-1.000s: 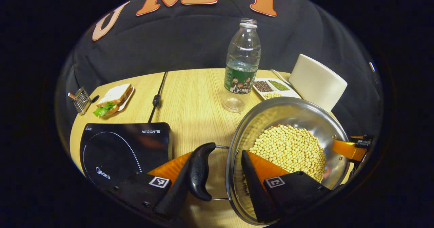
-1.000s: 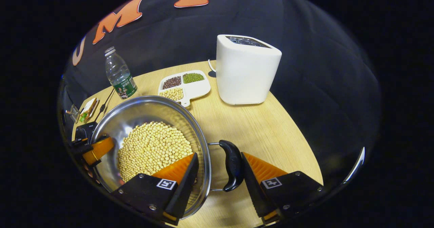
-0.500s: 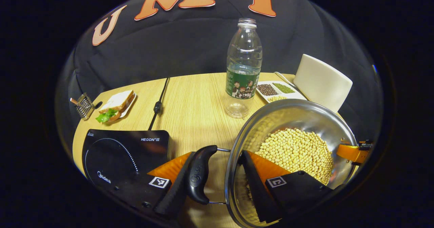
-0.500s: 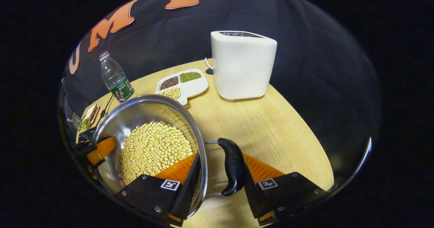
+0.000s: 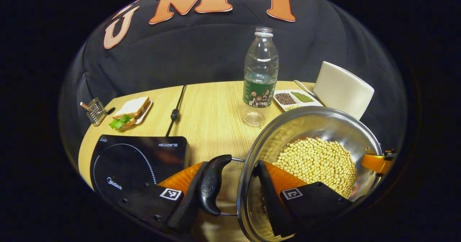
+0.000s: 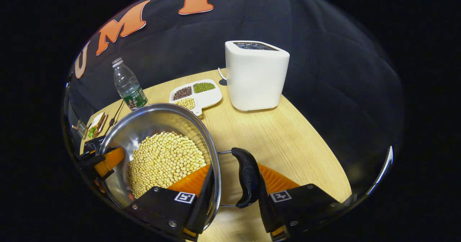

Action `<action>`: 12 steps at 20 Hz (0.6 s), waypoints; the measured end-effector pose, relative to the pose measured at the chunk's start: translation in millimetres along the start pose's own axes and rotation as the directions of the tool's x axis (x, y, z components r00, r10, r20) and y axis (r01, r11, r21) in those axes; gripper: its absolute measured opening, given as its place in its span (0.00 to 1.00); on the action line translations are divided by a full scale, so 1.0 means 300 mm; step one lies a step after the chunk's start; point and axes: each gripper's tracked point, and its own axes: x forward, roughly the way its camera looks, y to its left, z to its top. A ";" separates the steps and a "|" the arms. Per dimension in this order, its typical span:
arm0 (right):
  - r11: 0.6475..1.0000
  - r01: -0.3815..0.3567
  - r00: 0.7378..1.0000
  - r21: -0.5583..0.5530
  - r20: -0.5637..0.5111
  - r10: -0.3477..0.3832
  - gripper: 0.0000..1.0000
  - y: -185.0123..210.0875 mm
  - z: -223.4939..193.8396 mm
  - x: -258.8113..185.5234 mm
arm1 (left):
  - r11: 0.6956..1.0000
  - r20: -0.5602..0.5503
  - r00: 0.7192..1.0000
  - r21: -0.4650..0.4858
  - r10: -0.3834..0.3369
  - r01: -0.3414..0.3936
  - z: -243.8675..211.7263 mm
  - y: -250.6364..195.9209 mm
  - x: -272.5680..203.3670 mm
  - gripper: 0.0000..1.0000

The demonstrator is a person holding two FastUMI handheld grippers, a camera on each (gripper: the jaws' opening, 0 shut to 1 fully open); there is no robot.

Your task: First push the handle of the pot to place it horizontally, then grasp the pot with both hands and set it on the induction cooktop.

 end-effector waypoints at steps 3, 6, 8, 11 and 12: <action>1.000 -0.017 1.000 0.005 0.027 0.017 0.56 0.039 0.034 -0.089 | 1.000 0.045 0.999 0.006 0.020 -0.020 0.045 0.043 -0.067 0.86; 0.999 -0.034 0.998 -0.016 0.060 0.034 0.61 0.078 0.069 -0.162 | 1.000 0.071 0.997 -0.004 0.028 -0.028 0.082 0.109 -0.139 0.82; 0.998 -0.049 0.996 -0.028 0.073 0.050 0.61 0.118 0.083 -0.203 | 0.999 0.097 0.994 0.000 0.043 -0.044 0.113 0.157 -0.191 0.88; 0.997 -0.065 0.994 -0.044 0.088 0.069 0.61 0.198 0.098 -0.247 | 0.998 0.127 0.989 -0.011 0.069 -0.069 0.141 0.244 -0.249 0.85; 0.996 -0.071 0.993 -0.053 0.094 0.076 0.61 0.224 0.110 -0.269 | 0.997 0.132 0.988 -0.019 0.076 -0.074 0.143 0.265 -0.280 0.85</action>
